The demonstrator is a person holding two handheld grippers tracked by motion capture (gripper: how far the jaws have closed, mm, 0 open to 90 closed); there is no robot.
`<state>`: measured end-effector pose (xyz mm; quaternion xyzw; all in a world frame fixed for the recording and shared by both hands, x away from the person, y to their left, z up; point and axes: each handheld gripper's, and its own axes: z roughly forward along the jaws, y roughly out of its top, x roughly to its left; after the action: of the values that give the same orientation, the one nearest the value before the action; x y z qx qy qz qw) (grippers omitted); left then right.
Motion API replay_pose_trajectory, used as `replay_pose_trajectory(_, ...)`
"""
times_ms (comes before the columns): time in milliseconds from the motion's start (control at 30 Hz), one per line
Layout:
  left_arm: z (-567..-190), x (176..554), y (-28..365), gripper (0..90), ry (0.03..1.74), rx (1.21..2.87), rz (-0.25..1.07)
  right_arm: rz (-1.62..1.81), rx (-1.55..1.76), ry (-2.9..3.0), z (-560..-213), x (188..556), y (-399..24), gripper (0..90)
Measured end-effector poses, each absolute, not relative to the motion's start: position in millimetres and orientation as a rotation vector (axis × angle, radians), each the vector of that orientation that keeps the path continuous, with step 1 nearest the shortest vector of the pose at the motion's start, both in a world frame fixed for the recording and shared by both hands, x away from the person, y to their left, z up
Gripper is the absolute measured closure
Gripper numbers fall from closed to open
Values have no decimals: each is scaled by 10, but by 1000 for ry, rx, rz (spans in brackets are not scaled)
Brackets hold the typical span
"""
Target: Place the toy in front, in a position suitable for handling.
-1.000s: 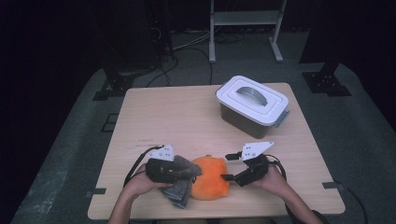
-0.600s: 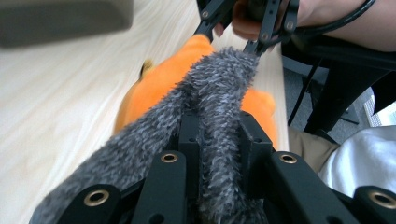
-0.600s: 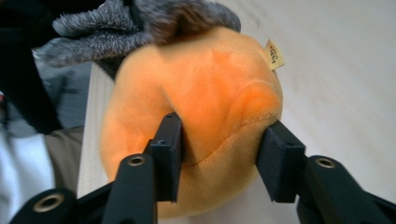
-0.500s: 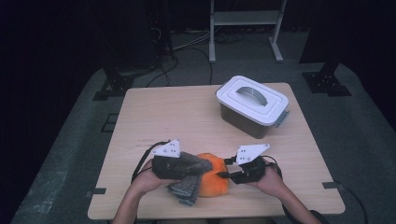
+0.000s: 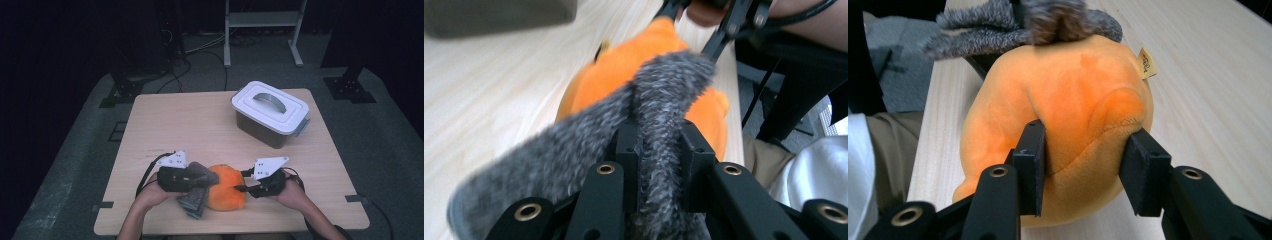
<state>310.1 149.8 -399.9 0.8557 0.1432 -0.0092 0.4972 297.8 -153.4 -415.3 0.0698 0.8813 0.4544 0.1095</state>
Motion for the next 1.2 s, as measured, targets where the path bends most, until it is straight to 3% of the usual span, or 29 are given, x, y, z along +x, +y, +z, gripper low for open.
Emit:
replay_pose_trajectory(200, -3926, 3071, 1340, 749, 298, 2092, 12, 1321, 141, 2568, -4097, 2900, -1497, 556)
replay_pose_trajectory(333, -4086, 3111, 1400, 752, 325, 2108, -41, 1372, 199, 2605, -4145, 2955, -1524, 421)
replay_pose_trajectory(600, -4108, 3129, 1502, 753, 347, 2120, -63, 1488, 322, 2639, -4230, 3036, -1553, 368)
replay_pose_trajectory(667, -4072, 3115, 1467, 752, 337, 2127, -42, 1494, 332, 2663, -4277, 3036, -1500, 394)
replay_pose_trajectory(800, -3943, 3077, 1413, 754, 312, 2105, 7, 1464, 321, 2647, -4192, 2994, -1492, 580)
replay_pose_trajectory(1033, -3784, 2985, 1264, 753, 236, 2072, 25, 1376, 167, 2628, -4145, 2836, -1343, 628)
replay_pose_trajectory(1200, -3851, 3045, 1335, 754, 282, 2092, 31, 1369, 166, 2621, -4143, 2846, -1367, 658)
